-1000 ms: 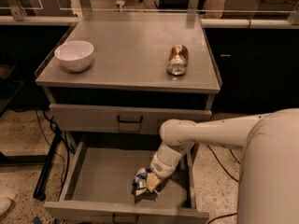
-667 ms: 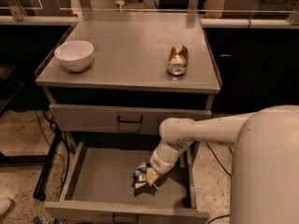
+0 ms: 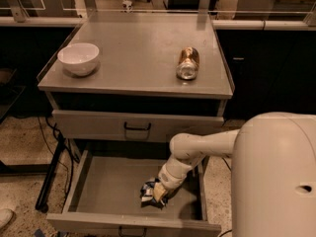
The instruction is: Place blue chip bag into middle drawer
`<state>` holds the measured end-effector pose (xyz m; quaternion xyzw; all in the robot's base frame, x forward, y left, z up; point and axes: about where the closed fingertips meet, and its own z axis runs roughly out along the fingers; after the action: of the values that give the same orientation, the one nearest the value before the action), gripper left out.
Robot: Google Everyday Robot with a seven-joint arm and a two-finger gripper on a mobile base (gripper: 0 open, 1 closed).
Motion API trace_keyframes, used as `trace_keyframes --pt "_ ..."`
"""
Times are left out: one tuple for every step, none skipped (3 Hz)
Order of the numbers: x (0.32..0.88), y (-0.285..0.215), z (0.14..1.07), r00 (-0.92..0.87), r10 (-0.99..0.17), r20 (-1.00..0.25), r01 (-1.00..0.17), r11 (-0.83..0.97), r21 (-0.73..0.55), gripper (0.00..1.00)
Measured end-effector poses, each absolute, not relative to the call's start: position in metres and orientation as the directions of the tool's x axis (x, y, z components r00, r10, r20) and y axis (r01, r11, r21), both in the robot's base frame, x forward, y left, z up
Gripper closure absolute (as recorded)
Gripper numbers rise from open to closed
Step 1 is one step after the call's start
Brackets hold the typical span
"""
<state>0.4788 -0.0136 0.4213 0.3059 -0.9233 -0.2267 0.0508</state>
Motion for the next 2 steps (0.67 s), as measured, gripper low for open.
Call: trace_keyframes --pt "0.4756 -0.0079 0.4084 -0.822 -0.568 -0.04 -0.521 0.722 0.455 1.0" --pt "0.473 -0.0024 0.4005 -0.828 -0.559 -0.054 -0.516 0.719 0.465 1.0"
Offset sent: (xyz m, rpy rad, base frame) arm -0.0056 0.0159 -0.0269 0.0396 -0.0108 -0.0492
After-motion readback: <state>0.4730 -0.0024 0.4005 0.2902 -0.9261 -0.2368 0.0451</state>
